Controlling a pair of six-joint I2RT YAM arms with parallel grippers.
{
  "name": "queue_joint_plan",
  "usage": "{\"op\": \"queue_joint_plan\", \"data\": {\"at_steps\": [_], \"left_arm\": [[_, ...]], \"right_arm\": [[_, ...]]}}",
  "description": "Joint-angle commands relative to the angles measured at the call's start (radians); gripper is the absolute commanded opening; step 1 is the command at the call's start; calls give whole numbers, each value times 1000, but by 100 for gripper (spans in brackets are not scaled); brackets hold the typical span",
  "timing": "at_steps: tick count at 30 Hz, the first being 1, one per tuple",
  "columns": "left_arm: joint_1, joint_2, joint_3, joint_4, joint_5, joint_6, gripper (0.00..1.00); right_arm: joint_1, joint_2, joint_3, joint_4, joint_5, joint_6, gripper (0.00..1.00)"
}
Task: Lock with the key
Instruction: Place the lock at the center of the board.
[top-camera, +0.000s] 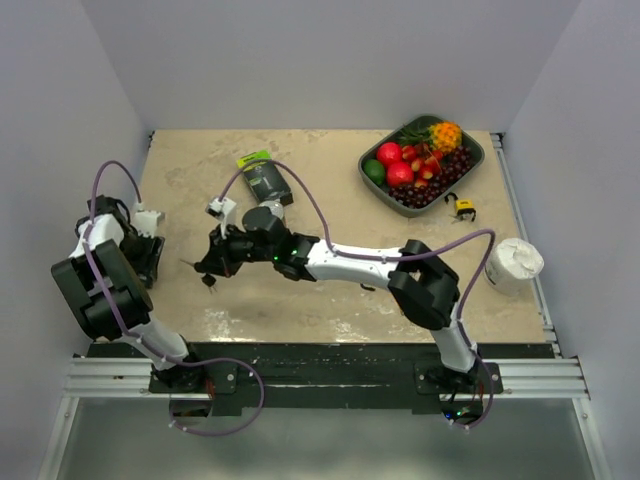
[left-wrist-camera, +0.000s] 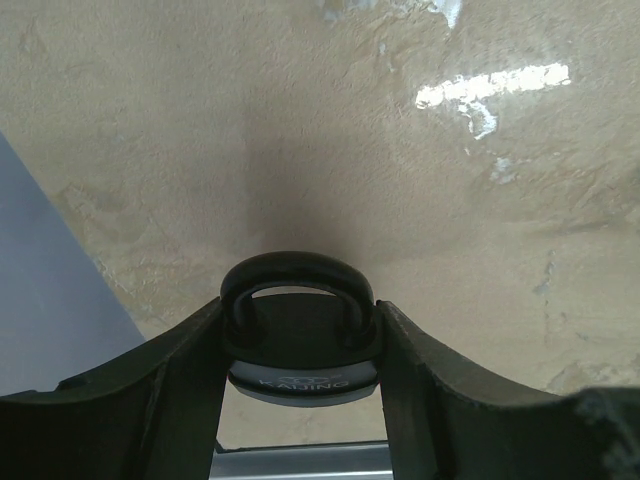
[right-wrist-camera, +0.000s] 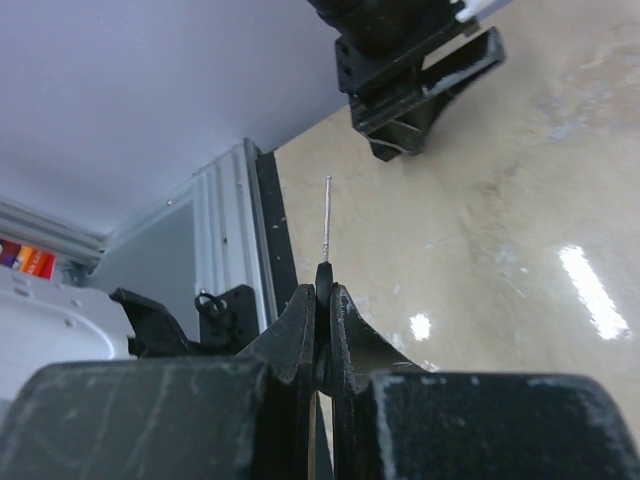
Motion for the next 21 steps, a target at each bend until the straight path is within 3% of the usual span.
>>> {"op": "queue_joint_plan", "data": {"at_steps": [1, 10, 21], "left_arm": [[5, 10, 0, 85, 6, 37, 0], [5, 79, -18, 99, 65, -56, 0], [-22, 134, 2, 94, 129, -151, 0]], "right_arm": [[6, 89, 116, 82, 19, 102, 0], [6, 292, 257, 159, 42, 188, 0], [-35, 462, 448, 136, 10, 273, 0]]}}
